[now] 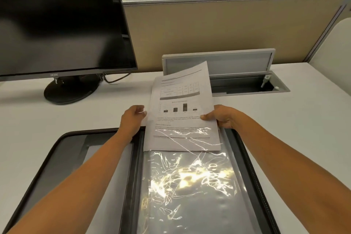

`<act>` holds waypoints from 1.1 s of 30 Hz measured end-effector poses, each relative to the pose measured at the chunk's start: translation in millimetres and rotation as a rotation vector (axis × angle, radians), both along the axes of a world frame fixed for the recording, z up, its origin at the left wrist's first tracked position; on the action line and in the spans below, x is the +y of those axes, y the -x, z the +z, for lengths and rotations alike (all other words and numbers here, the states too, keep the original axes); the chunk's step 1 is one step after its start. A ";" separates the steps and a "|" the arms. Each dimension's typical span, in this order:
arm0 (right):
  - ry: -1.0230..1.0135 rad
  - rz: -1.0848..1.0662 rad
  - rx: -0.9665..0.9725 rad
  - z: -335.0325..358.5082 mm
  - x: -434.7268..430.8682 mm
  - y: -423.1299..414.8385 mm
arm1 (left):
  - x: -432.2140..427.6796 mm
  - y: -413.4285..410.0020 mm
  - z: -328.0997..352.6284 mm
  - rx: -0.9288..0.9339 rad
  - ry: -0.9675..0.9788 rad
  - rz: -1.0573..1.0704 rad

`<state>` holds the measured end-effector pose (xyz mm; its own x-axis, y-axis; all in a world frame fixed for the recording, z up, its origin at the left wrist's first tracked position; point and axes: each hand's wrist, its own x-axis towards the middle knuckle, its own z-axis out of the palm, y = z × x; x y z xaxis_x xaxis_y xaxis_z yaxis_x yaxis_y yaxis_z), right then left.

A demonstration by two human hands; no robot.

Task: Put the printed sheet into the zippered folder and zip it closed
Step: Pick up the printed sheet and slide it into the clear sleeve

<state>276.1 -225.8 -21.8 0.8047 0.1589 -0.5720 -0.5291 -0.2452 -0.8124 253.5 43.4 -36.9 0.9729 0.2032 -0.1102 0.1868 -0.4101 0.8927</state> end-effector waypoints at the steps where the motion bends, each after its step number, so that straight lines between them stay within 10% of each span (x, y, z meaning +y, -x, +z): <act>1: -0.002 0.025 -0.003 -0.3 -1.8 -0.2 | -1.9 -2.4 0.2 0.055 0.066 0.022; 18: -0.037 -0.200 -0.140 0.4 10.9 -18.4 | 10.5 -15.4 22.6 0.461 -0.050 -0.181; 28: -0.047 0.148 0.060 0.3 -17.3 -7.3 | 4.8 -23.7 6.9 0.295 0.294 0.113; 33: -0.018 -0.024 -0.025 -7.0 -12.1 -10.9 | -1.3 -24.6 7.3 0.262 0.214 0.090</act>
<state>287.1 -238.0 -28.8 0.8222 0.1491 -0.5493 -0.5145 -0.2182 -0.8293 278.1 42.1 -29.6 0.8851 0.2323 -0.4033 0.4480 -0.1904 0.8735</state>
